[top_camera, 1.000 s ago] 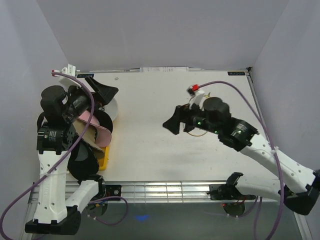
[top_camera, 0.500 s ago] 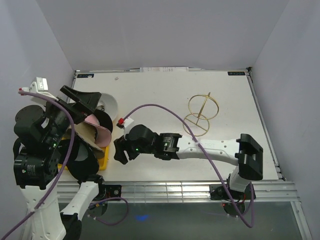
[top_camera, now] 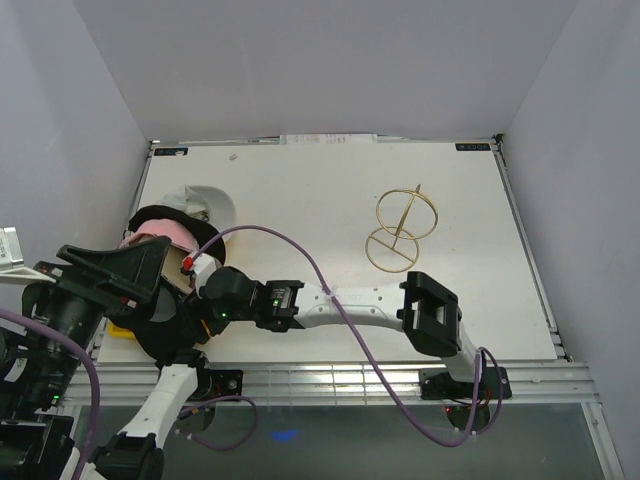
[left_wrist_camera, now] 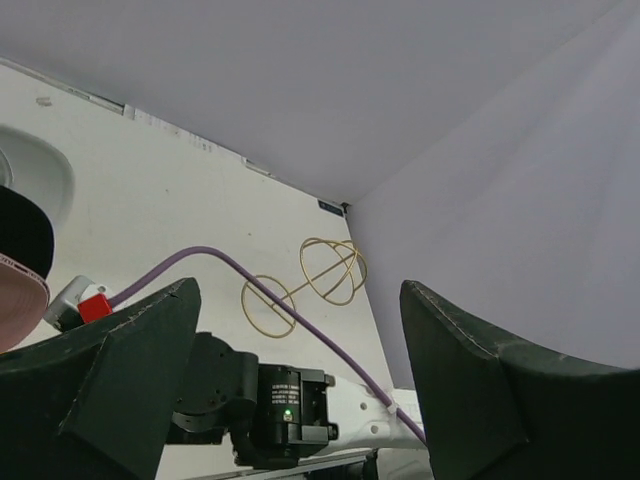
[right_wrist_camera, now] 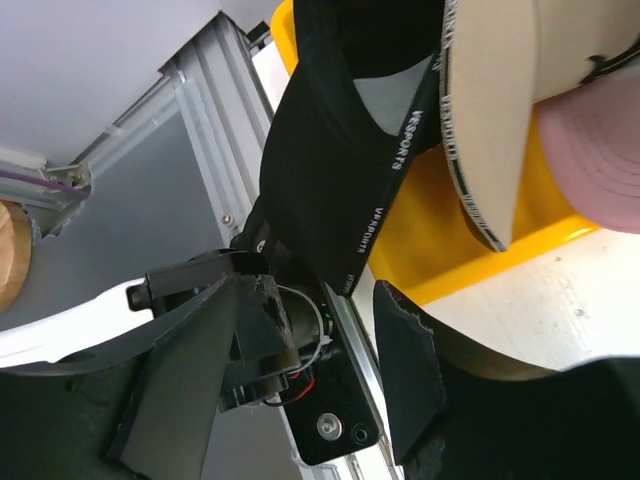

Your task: Stack the hats

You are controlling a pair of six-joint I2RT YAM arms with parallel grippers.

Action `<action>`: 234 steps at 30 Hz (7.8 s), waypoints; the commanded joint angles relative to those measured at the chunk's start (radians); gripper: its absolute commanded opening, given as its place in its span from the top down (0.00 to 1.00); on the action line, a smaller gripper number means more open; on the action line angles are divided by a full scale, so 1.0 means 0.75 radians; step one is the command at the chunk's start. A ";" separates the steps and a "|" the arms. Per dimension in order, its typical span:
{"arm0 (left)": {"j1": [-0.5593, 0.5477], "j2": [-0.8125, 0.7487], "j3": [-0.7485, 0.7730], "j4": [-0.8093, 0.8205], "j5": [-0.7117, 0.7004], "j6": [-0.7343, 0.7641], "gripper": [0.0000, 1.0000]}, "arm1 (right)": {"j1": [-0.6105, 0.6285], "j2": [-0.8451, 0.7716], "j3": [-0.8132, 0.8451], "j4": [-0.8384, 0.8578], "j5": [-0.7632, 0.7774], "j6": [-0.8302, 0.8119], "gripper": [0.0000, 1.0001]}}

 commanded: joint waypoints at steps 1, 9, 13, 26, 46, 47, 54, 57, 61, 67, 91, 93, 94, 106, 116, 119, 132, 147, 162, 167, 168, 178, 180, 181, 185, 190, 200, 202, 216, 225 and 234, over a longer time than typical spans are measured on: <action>-0.003 -0.002 -0.067 -0.131 0.022 -0.006 0.09 | 0.025 0.043 0.110 0.071 0.009 0.006 0.38; -0.003 -0.045 -0.094 -0.139 0.044 -0.010 0.09 | 0.029 0.149 0.132 0.104 0.078 0.053 0.39; -0.001 -0.070 -0.137 -0.139 0.053 -0.010 0.09 | 0.029 0.196 0.165 0.100 0.111 0.057 0.39; -0.003 -0.090 -0.190 -0.127 0.065 -0.004 0.09 | 0.025 0.099 0.081 0.083 0.219 0.077 0.40; -0.003 -0.099 -0.241 -0.100 0.063 -0.002 0.09 | -0.029 0.241 0.165 0.157 0.015 0.167 0.37; -0.003 -0.101 -0.245 -0.100 0.061 0.000 0.09 | -0.033 0.248 0.165 0.163 0.005 0.184 0.37; -0.003 -0.107 -0.254 -0.096 0.061 -0.004 0.09 | -0.043 0.297 0.173 0.173 -0.030 0.220 0.37; -0.003 -0.111 -0.260 -0.094 0.061 -0.006 0.09 | -0.045 0.307 0.179 0.182 -0.032 0.229 0.37; -0.003 -0.115 -0.262 -0.092 0.061 -0.008 0.09 | -0.051 0.313 0.163 0.222 -0.042 0.241 0.38; -0.003 -0.117 -0.260 -0.094 0.053 -0.008 0.09 | -0.073 0.303 0.151 0.292 -0.124 0.243 0.64; -0.003 -0.111 -0.239 -0.045 0.036 -0.006 0.09 | -0.129 0.156 0.200 0.527 -0.586 0.386 0.92; -0.003 -0.076 -0.207 -0.037 0.042 -0.002 0.09 | -0.133 0.127 0.202 0.509 -0.570 0.374 0.92; -0.003 -0.062 -0.168 -0.023 0.046 -0.002 0.09 | -0.137 0.117 0.196 0.509 -0.568 0.370 0.92; -0.005 0.183 0.125 0.176 0.149 -0.106 0.09 | -0.182 -0.143 0.102 0.325 -0.384 0.221 0.92; -0.009 0.273 0.094 0.517 0.341 -0.323 0.09 | -0.401 -0.766 -0.238 -0.025 0.030 0.012 0.92; -0.009 0.294 0.070 0.630 0.374 -0.364 0.09 | -0.493 -0.942 -0.332 -0.190 0.227 -0.041 0.92; -0.009 0.198 -0.656 1.074 0.586 -0.546 0.09 | -0.556 -1.350 -0.078 -0.990 1.528 -0.397 0.92; -0.009 0.137 -0.963 1.196 0.636 -0.495 0.09 | -0.585 -1.368 -0.598 0.823 2.046 -2.336 0.92; -0.009 0.165 -1.143 1.303 0.683 -0.464 0.08 | -0.597 -1.241 -0.677 0.832 2.064 -2.463 0.92; -0.011 0.169 -1.162 1.307 0.687 -0.458 0.08 | -0.595 -1.186 -0.757 0.842 2.070 -2.518 0.92; -0.011 0.167 -1.164 1.311 0.689 -0.458 0.08 | -0.595 -1.176 -0.772 0.854 2.070 -2.546 0.92; -0.009 0.161 -1.194 1.313 0.695 -0.450 0.08 | -0.577 -1.053 -0.851 0.940 2.077 -2.684 0.92; -0.011 0.161 -1.197 1.313 0.695 -0.448 0.09 | -0.573 -1.029 -0.864 0.940 2.073 -2.686 0.92; -0.011 0.161 -1.201 1.313 0.693 -0.446 0.08 | -0.571 -1.006 -0.864 0.930 2.070 -2.686 0.92; -0.011 0.161 -1.207 1.313 0.701 -0.439 0.08 | -0.552 -0.955 -0.878 0.883 2.056 -2.670 0.92; -0.011 0.163 -1.219 1.311 0.703 -0.431 0.09 | -0.530 -0.918 -0.915 0.816 2.052 -2.635 0.92; -0.011 0.171 -1.244 1.309 0.707 -0.415 0.08 | -0.524 -0.924 -1.048 0.762 2.052 -2.600 0.92; -0.011 0.173 -1.250 1.311 0.705 -0.413 0.08 | -0.519 -0.930 -1.070 0.771 2.054 -2.596 0.92; -0.011 0.184 -1.295 1.297 0.695 -0.386 0.09 | -0.460 -0.922 -1.230 0.828 2.079 -2.481 0.92; -0.011 0.186 -1.329 1.286 0.683 -0.364 0.09 | -0.454 -0.908 -1.338 0.946 2.095 -2.463 0.92; -0.011 0.188 -1.360 1.284 0.677 -0.354 0.09 | -0.440 -0.861 -1.414 1.246 2.113 -2.593 0.92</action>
